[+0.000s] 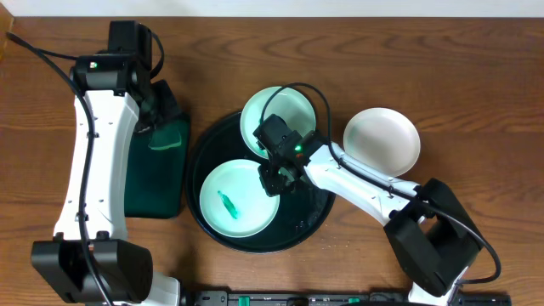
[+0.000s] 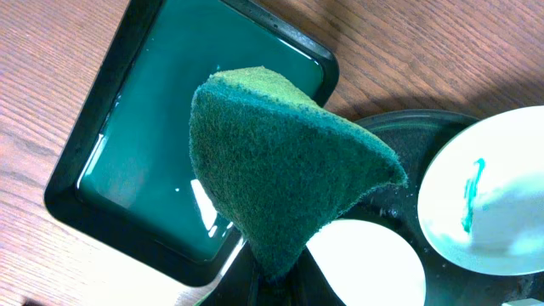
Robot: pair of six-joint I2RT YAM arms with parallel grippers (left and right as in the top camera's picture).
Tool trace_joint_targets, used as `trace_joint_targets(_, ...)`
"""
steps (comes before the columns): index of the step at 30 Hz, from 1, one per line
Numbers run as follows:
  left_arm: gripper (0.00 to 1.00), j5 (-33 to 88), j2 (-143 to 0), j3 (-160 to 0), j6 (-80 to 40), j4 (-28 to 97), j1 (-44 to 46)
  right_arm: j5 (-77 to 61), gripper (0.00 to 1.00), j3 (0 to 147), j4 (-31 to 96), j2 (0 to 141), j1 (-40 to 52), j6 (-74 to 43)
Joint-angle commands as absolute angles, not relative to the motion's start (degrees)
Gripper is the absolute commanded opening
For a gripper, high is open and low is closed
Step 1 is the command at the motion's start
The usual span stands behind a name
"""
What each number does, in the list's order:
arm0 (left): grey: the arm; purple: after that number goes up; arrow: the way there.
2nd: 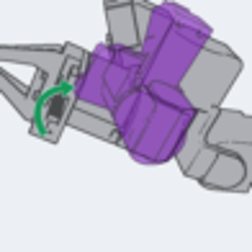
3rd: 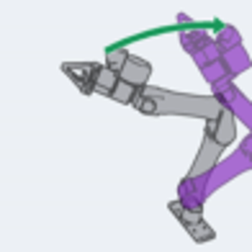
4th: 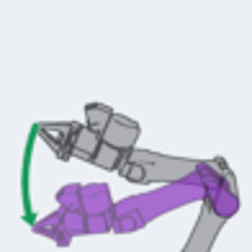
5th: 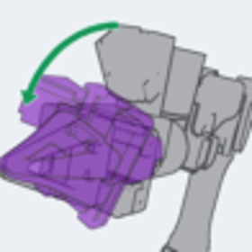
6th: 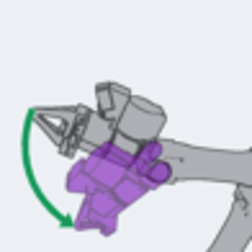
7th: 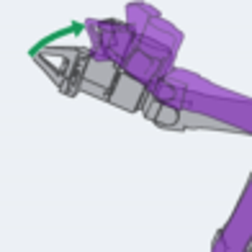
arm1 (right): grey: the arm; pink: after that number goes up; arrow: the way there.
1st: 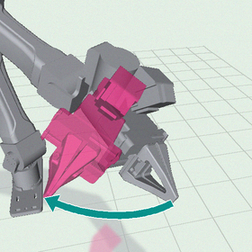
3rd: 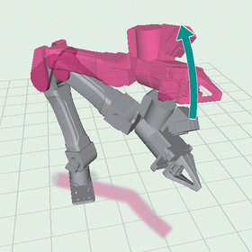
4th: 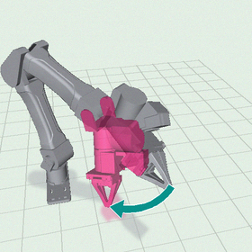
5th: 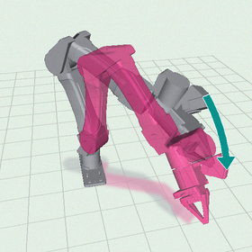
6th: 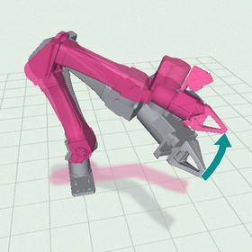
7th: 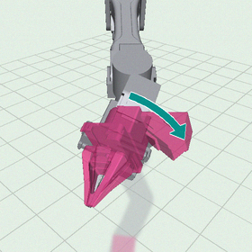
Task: Clean dirty plates on tray and stack at the side
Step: 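Move right gripper to the next plate's rim and grip it, then scrub the held plate with the sponge in left gripper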
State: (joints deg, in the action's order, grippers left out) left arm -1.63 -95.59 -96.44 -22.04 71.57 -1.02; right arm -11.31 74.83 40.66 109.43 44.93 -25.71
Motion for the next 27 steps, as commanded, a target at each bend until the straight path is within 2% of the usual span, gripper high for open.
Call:
trace_joint_targets(1, 0.07, -1.87, -95.48, -94.8, -21.71, 71.61, -1.15, -14.0, 0.37, 75.11, 40.51, 108.55, 43.29, -17.47)
trace_joint_targets(10, 0.07, 2.42, -95.48, -89.56, -23.86, 68.86, -1.13, -18.7, 0.34, 78.7, 41.85, 115.26, 41.08, -14.9)
trace_joint_targets(15, 0.07, 2.52, -95.48, -89.23, -24.32, 68.9, -0.73, -19.16, 0.24, 79.88, 42.02, 117.08, 40.95, -15.2)
trace_joint_targets(17, 0.07, 2.46, -95.48, -88.66, -24.75, 68.84, 1.21, -19.16, 0.16, 80.31, 41.78, 117.3, 40.91, -15.42)
trace_joint_targets(18, 0.07, 2.31, -95.48, -88.05, -25.17, 68.62, 2.57, -19.14, 0.16, 80.36, 41.6, 117.3, 40.91, -15.42)
trace_joint_targets(23, 0.07, 1.91, -95.48, -83.22, -29.15, 67.7, 4.38, -18.68, 0.02, 80.36, 41.76, 117.91, 40.86, -16.71)
trace_joint_targets(25, 0.07, 1.93, -95.48, -82.02, -30.39, 67.55, 4.38, -18.96, 0.04, 80.36, 42.04, 118.08, 40.69, -16.69)
trace_joint_targets(27, 0.07, 1.93, -95.46, -81.87, -30.35, 67.05, 4.36, -19.66, 0.13, 81.03, 42.02, 118.08, 40.69, -15.73)
